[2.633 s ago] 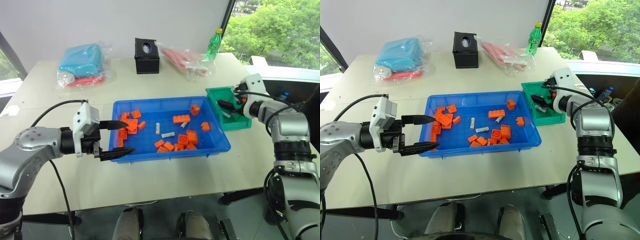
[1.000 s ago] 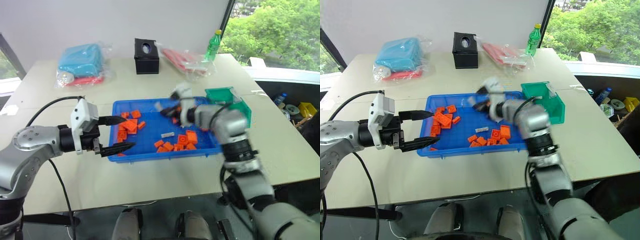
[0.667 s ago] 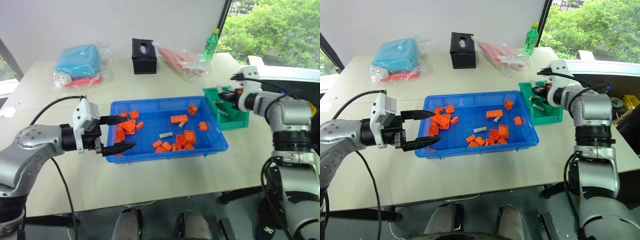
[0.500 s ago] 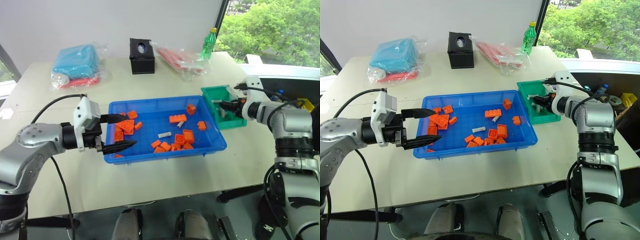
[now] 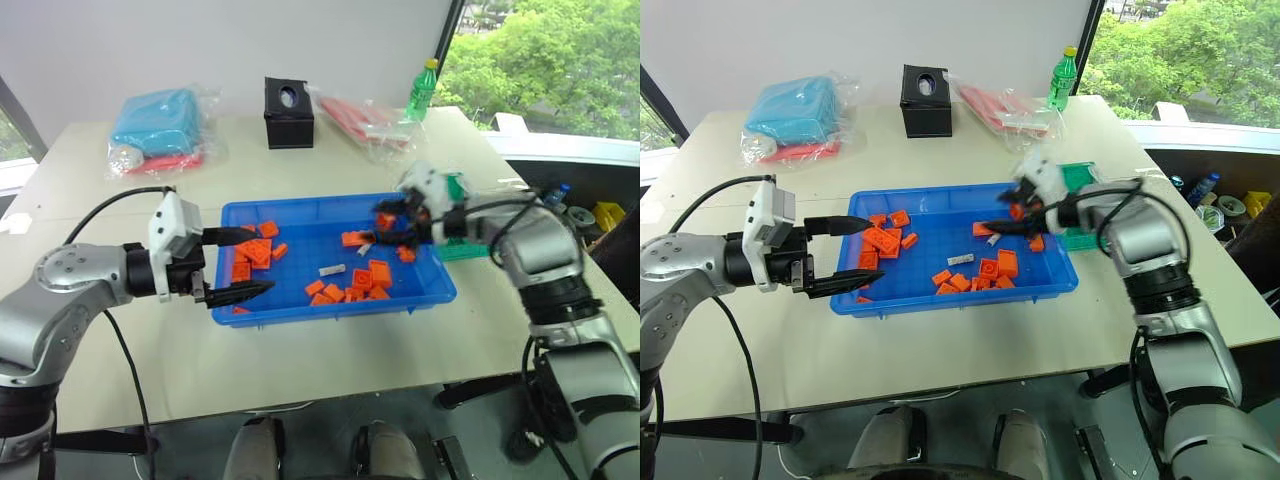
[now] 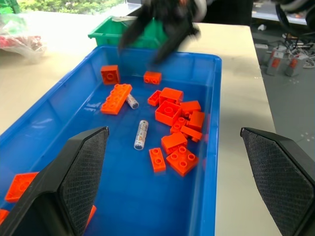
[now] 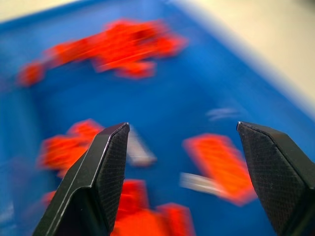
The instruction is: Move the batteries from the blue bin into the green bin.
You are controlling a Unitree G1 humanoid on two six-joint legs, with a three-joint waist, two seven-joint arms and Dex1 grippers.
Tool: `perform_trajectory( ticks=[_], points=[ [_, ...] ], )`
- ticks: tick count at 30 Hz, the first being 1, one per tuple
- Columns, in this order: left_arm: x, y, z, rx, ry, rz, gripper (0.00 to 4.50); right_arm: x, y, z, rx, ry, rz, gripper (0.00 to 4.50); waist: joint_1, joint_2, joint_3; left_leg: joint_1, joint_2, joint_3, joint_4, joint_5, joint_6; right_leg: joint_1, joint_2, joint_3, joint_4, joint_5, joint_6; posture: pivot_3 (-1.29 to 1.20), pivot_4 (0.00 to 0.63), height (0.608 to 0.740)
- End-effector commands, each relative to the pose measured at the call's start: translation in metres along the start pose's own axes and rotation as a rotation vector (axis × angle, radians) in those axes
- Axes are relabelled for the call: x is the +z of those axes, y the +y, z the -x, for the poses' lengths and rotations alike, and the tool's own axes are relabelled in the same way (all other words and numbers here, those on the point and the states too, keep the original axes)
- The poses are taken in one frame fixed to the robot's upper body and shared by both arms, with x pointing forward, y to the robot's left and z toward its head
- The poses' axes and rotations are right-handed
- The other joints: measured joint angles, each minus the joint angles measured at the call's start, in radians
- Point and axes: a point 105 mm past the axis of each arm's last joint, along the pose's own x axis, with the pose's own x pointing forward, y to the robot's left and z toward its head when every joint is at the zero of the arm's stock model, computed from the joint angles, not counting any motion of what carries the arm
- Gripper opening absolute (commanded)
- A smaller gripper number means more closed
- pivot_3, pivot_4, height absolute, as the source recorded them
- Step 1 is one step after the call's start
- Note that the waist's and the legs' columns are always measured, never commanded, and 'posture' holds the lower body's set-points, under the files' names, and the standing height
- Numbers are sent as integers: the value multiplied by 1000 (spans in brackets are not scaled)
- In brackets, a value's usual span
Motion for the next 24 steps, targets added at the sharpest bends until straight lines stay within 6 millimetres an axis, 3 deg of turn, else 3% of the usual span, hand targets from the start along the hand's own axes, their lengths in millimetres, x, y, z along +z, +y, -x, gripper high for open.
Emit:
perform_trajectory(
  ticks=[1,8,22,24],
  points=[
    [9,-5,-1,-15,-21,-39,4500,-4,7,-18,73,68,102,3575,2,0,0,0,0,0,0,0,0,0,0,0,0,0,0,0,150,630],
    [10,-7,2,12,-22,-40,4500,-13,6,-47,128,142,164,3575,-2,0,0,0,0,0,0,0,-1,0,1,0,0,0,0,0,150,630],
    [10,-8,6,41,-21,-40,4500,-31,-9,-58,121,210,130,3575,0,-1,0,0,-1,0,1,1,-2,0,1,0,1,0,-1,0,150,630],
    [11,-7,5,43,-25,-44,4500,-34,-9,-59,123,217,131,3026,-1,-1,0,0,-1,0,1,1,-2,0,1,0,1,0,-1,0,150,630]
  ],
)
